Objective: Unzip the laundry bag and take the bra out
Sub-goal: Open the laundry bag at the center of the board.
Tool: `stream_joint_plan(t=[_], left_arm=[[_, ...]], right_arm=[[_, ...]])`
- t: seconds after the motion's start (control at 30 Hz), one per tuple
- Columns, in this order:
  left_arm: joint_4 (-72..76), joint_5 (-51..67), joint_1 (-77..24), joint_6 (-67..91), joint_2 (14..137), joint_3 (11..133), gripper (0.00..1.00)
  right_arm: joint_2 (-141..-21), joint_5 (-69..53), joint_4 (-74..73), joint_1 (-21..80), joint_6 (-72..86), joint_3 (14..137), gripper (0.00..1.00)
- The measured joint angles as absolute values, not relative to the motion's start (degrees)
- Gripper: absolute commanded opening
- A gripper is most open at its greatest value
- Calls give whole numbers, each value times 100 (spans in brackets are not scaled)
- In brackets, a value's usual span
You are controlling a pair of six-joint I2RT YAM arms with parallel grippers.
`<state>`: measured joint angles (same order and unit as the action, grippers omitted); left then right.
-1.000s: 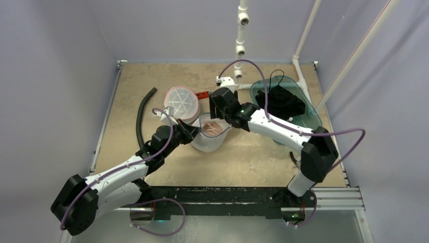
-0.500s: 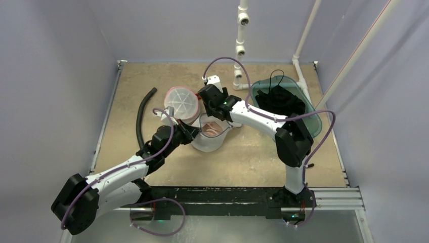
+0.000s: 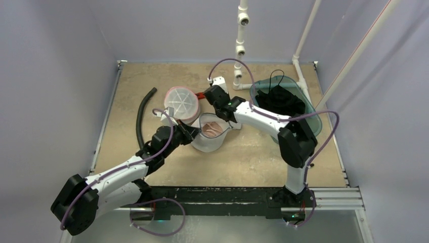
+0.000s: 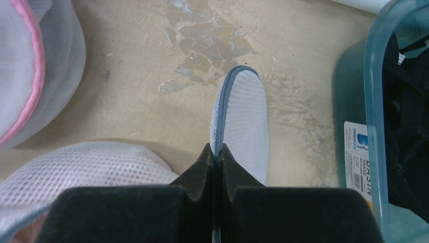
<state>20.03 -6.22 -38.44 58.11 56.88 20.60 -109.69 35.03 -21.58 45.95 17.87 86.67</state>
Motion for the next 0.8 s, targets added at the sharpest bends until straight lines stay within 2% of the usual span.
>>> stream_joint_plan(t=[0.17,0.47,0.6,0.77,0.8], left_arm=[[1999,-624,-3844,5817,5660,1986,0],[1997,-696,-3846,5981,5623,1767,0],[1944,-797,-3865,6071,5548,1634,0],[1887,-854,-3870,6106,5485,1573,1],[1861,-856,-3870,6108,5476,1568,7]], right_arm=[[-9736,3133,-1236,4582,1903,7411,0],[-6283,1715,2602,4574,2388,3793,0],[-5454,1393,3988,4574,2709,2344,0],[-4665,1380,4890,4574,3105,1205,0],[-4475,1393,4987,4574,3166,1052,0]])
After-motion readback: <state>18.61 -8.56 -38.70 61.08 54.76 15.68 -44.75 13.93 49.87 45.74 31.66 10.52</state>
